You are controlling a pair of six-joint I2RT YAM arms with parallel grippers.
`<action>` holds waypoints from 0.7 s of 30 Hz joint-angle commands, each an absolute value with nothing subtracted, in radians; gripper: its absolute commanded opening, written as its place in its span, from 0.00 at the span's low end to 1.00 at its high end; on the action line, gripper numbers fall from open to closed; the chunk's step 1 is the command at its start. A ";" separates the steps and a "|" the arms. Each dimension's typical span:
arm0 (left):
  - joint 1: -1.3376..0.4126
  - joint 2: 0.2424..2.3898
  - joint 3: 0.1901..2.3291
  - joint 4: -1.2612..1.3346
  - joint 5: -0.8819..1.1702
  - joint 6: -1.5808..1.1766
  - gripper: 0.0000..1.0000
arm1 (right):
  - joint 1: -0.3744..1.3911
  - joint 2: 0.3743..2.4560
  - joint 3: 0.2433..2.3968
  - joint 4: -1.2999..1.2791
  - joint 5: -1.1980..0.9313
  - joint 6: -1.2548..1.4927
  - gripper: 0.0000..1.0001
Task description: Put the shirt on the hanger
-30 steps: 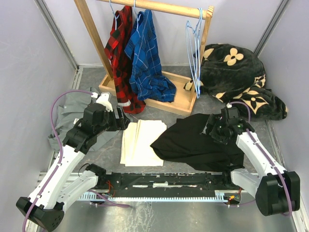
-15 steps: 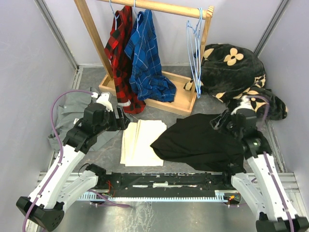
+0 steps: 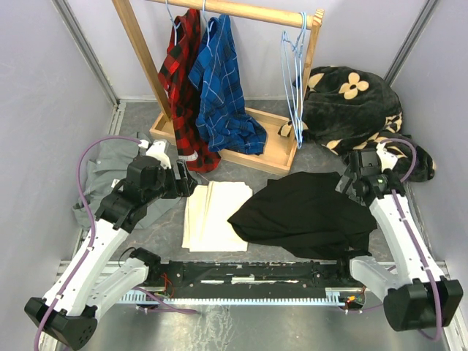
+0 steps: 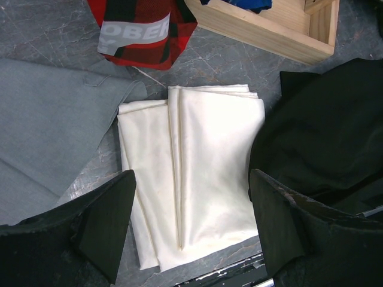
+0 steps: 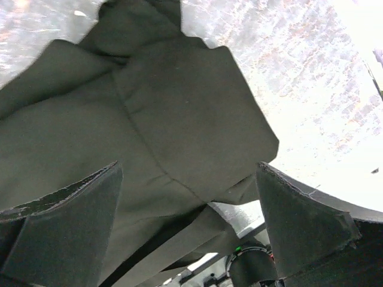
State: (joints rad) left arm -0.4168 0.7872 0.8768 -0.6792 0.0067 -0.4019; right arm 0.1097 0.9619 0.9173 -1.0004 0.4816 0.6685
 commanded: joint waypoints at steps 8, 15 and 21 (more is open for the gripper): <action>-0.420 0.769 0.911 -0.664 0.032 -0.377 0.83 | -0.130 1.120 0.825 -0.814 0.244 0.562 0.99; -0.419 0.770 0.915 -0.668 0.037 -0.374 0.83 | -0.156 1.176 0.708 -0.603 -0.117 0.608 0.98; -0.419 0.773 0.910 -0.662 0.040 -0.375 0.83 | -0.155 1.095 0.641 -0.395 -0.438 0.642 0.60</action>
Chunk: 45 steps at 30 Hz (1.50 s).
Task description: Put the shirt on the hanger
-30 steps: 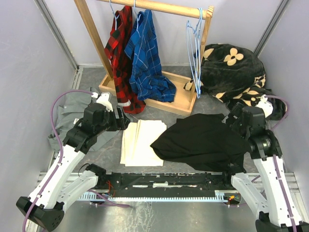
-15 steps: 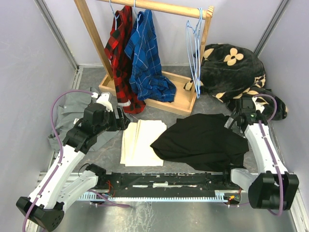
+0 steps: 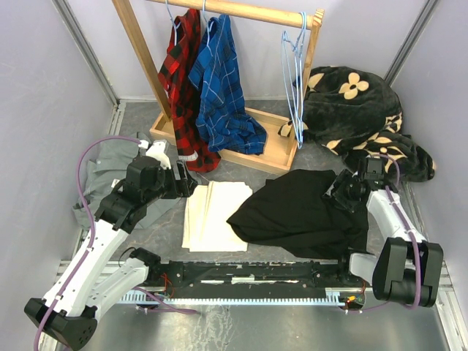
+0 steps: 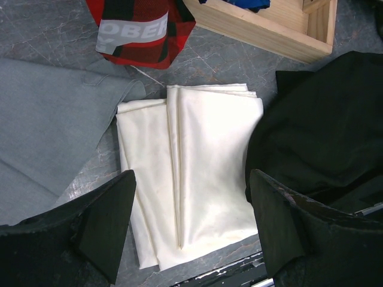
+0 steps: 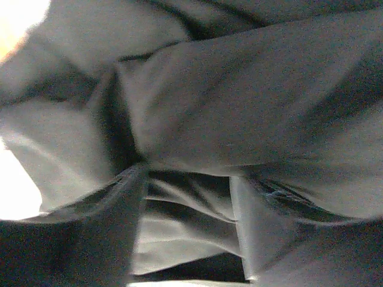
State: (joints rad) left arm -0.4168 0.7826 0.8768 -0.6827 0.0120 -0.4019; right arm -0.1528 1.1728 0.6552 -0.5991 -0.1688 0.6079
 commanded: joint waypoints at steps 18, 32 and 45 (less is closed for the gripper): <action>-0.419 0.773 0.906 -0.654 0.038 -0.374 0.83 | -0.155 0.862 1.346 -0.899 0.030 0.452 0.00; -0.419 0.776 0.898 -0.639 0.042 -0.378 0.83 | -0.148 1.114 1.987 -1.124 0.071 0.202 0.00; -0.419 0.788 0.880 -0.617 0.019 -0.424 0.83 | 0.725 1.159 1.563 -0.847 0.273 0.374 0.00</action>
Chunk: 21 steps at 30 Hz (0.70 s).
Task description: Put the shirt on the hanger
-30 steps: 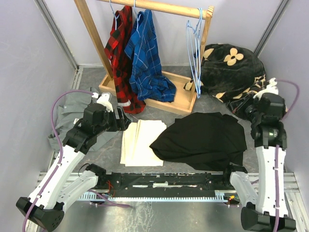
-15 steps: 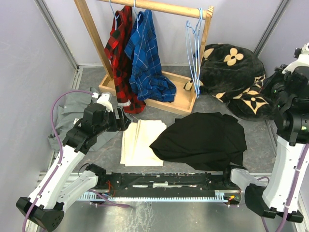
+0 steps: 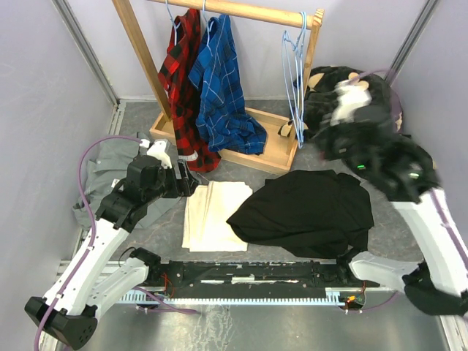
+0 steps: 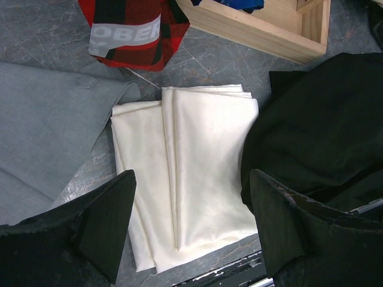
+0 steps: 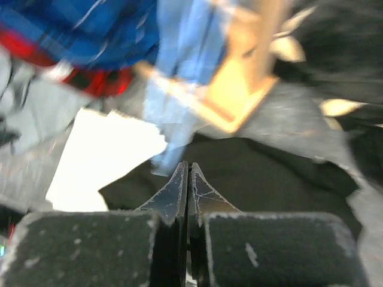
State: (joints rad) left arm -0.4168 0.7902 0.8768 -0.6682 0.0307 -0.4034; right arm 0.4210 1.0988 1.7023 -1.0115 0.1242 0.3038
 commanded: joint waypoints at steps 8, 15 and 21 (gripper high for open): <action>-0.418 0.764 0.875 -0.633 0.007 -0.455 0.83 | 0.908 1.132 1.284 -0.700 0.518 0.542 0.41; -0.418 0.771 0.877 -0.636 0.008 -0.450 0.83 | 0.784 1.056 1.185 -0.895 0.741 0.629 0.83; -0.418 0.780 0.884 -0.637 0.012 -0.443 0.83 | 0.402 1.007 1.119 -0.932 0.607 0.557 0.95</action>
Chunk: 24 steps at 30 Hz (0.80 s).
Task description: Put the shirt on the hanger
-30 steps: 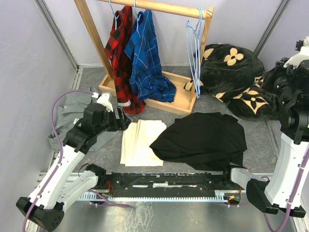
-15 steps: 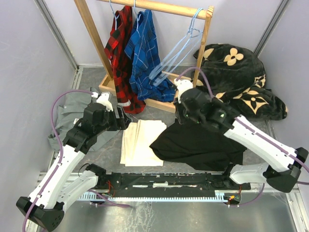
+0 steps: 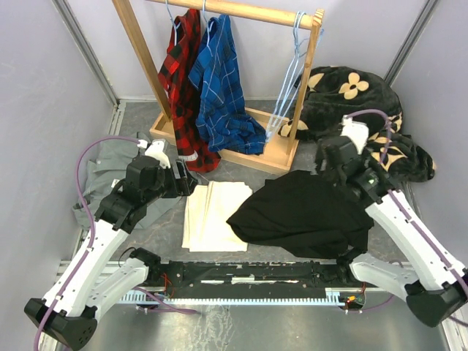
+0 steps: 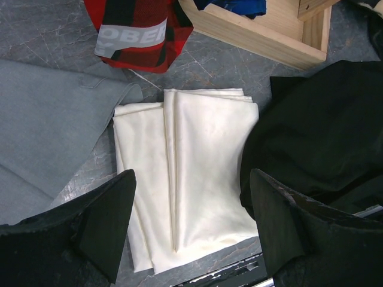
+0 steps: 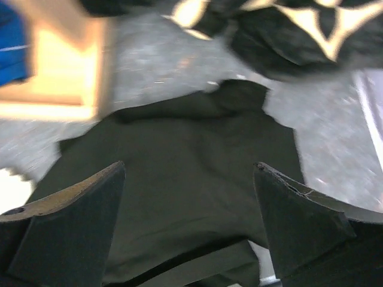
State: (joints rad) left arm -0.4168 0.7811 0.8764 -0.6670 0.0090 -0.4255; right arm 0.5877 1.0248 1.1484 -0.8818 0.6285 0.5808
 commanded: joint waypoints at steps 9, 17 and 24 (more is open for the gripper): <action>-0.418 0.779 0.883 -0.642 0.023 -0.436 0.83 | -0.088 1.098 1.036 -0.849 0.216 0.493 0.99; -0.418 0.783 0.883 -0.642 0.034 -0.432 0.83 | -0.371 1.180 0.871 -0.741 0.045 0.538 0.99; -0.418 0.786 0.877 -0.638 0.041 -0.430 0.83 | -0.456 1.260 0.719 -0.476 -0.367 0.583 0.99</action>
State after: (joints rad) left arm -0.4168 0.7876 0.8764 -0.6670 0.0147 -0.4252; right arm -0.4526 1.2266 0.7719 -0.6907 -0.0589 0.5423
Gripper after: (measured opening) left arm 0.832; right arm 0.991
